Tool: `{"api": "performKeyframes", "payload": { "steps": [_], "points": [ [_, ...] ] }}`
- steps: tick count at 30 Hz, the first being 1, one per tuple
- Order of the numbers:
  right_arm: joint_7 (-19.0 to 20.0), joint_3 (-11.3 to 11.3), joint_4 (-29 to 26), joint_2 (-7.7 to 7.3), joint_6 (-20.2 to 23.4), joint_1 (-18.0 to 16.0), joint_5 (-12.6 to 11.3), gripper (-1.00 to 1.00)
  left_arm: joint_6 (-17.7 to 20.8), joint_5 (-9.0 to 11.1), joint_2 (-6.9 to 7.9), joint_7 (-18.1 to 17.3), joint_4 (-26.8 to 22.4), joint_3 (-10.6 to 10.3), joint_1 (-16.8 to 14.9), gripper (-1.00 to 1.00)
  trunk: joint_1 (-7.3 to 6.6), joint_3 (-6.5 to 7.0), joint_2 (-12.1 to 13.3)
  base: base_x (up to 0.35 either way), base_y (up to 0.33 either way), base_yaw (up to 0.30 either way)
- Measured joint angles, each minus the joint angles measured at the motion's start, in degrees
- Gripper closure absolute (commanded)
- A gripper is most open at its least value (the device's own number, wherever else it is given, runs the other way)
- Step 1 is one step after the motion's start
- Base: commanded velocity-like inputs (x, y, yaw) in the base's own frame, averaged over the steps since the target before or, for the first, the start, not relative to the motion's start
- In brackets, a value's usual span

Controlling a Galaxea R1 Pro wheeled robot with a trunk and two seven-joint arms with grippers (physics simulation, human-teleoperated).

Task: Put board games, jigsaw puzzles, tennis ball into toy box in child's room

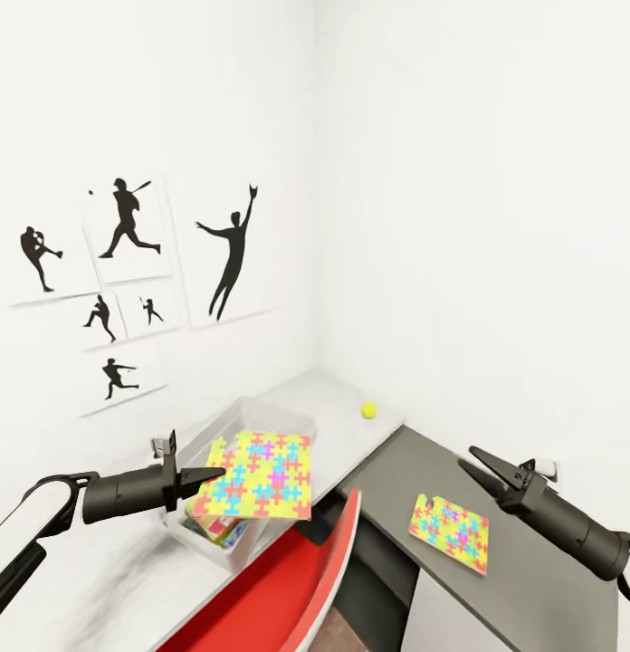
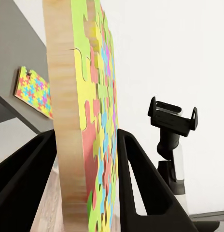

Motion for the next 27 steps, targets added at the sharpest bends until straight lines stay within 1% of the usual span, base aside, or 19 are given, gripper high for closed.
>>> {"api": "performKeyframes", "payload": {
  "steps": [4, 7, 13, 18, 22, 27],
  "points": [
    [0.01, -0.4, 0.02, 0.02, 0.0, 0.0, -0.01, -1.0, -0.03, 0.08, 0.0, 0.04, -0.02, 0.01, 0.0, 1.0, -0.01, 0.0, -0.01, 0.224, 0.002, 0.05],
    [0.01, -0.6, 0.03, 0.05, 0.0, 0.0, 0.05, -1.0, -0.07, 0.03, 0.01, 0.06, -0.02, 0.05, 0.01, 1.0, 0.0, 0.0, 0.0, 0.205, 0.02, 0.168],
    [0.02, -0.7, 0.03, 0.0, 0.0, 0.0, 0.08, -1.0, -0.08, 0.08, 0.01, 0.07, -0.02, 0.04, 0.02, 1.0, 0.02, 0.0, 0.0, 0.049, 0.002, 0.217],
    [0.08, -0.78, 0.02, -0.01, 0.0, 0.01, 0.03, -1.0, -0.08, 0.1, 0.0, 0.05, -0.01, -0.01, 0.0, 1.0, 0.01, 0.0, 0.0, 0.018, -0.01, 0.061],
    [0.09, -0.79, 0.01, -0.01, 0.0, 0.01, 0.01, -1.0, -0.15, 0.04, 0.0, 0.08, -0.01, 0.0, 0.0, 1.0, 0.0, 0.0, 0.0, 0.15, -0.089, 0.046],
    [0.09, -0.79, 0.01, -0.01, 0.0, 0.0, 0.0, -1.0, -0.22, 0.04, 0.0, 0.05, -0.02, 0.01, 0.01, 1.0, 0.01, 0.0, 0.0, 0.095, -0.058, 0.136]
  ]
}}
